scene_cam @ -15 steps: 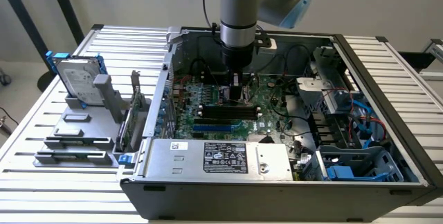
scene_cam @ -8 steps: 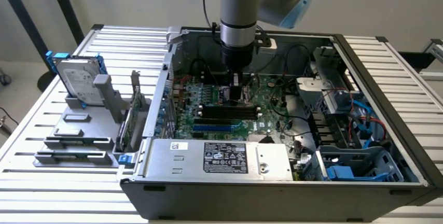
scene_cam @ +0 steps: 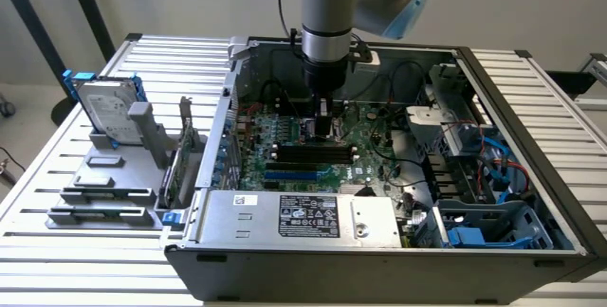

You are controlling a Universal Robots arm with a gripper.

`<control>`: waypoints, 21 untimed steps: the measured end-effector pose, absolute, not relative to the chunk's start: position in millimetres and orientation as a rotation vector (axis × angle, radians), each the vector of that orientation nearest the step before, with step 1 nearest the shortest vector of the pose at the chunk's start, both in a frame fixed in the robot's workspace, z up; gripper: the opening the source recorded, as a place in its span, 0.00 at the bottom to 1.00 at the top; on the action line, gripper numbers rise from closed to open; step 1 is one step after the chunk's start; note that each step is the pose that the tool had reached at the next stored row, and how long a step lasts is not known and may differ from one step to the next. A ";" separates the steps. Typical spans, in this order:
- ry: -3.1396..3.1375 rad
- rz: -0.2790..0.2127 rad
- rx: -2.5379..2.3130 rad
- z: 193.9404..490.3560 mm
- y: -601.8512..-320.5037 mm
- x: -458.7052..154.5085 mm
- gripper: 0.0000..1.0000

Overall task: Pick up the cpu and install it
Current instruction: 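Place the cpu into insertion slot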

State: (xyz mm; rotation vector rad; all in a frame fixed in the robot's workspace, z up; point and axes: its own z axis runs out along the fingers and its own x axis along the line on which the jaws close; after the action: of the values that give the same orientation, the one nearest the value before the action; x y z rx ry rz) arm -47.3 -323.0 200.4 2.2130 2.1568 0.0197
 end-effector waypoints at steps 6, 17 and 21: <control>2.157 0.019 2.213 200.8 -323.0 -47.3 0.62; 2.157 0.019 2.213 200.9 -323.0 -46.5 0.62; 2.157 0.019 2.213 200.9 -323.0 -46.2 0.62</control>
State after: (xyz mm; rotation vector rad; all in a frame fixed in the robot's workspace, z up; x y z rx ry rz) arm -46.2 -323.0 200.9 2.2129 2.1568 0.0192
